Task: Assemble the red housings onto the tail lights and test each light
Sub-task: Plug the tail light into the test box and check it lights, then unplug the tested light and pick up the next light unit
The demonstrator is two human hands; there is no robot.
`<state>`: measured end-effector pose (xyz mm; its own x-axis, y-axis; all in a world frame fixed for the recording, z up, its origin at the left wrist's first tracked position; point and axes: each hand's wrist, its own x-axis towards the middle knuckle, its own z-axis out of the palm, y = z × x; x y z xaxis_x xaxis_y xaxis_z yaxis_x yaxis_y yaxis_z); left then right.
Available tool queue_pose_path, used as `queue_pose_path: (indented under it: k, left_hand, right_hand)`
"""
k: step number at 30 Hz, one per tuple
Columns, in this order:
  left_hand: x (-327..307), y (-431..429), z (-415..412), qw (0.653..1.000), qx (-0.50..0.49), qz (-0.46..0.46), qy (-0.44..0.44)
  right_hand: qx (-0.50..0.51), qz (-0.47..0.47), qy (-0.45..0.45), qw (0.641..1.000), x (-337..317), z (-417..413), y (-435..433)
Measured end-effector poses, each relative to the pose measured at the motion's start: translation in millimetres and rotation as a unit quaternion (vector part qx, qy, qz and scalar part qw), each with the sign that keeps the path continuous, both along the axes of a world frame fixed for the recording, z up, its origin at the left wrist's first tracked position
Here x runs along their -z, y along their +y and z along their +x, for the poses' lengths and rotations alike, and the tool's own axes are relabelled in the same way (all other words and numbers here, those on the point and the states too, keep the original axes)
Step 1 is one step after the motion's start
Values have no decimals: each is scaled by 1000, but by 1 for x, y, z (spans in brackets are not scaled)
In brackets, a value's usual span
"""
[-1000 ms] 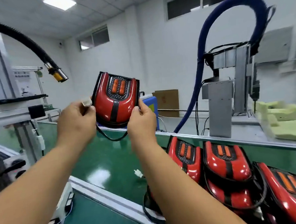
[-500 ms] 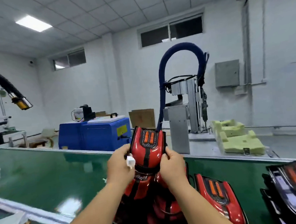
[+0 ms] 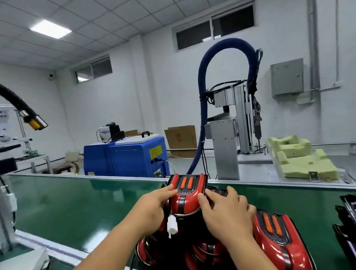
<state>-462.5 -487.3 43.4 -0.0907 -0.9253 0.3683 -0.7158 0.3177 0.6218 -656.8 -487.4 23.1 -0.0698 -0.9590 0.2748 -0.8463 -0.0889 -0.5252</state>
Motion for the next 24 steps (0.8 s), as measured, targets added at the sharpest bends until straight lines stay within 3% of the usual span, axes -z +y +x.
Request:
queue_pose_path:
  k: [9, 16, 19, 24]
  left_hand:
    - [1, 4, 24, 998, -67, -14, -10]
    - [-30, 36, 59, 967, -129, -59, 213]
    - [-37, 62, 81, 955, -156, -79, 240]
    - [-27, 134, 120, 952, -194, -121, 205]
  right_hand:
    - [-26, -73, -27, 997, -2, 7, -4]
    - [-46, -171, -81, 981, -21, 27, 8]
    - [-107, -210, -93, 967, -34, 63, 24]
    - [-285, -243, -126, 919, -39, 163, 83]
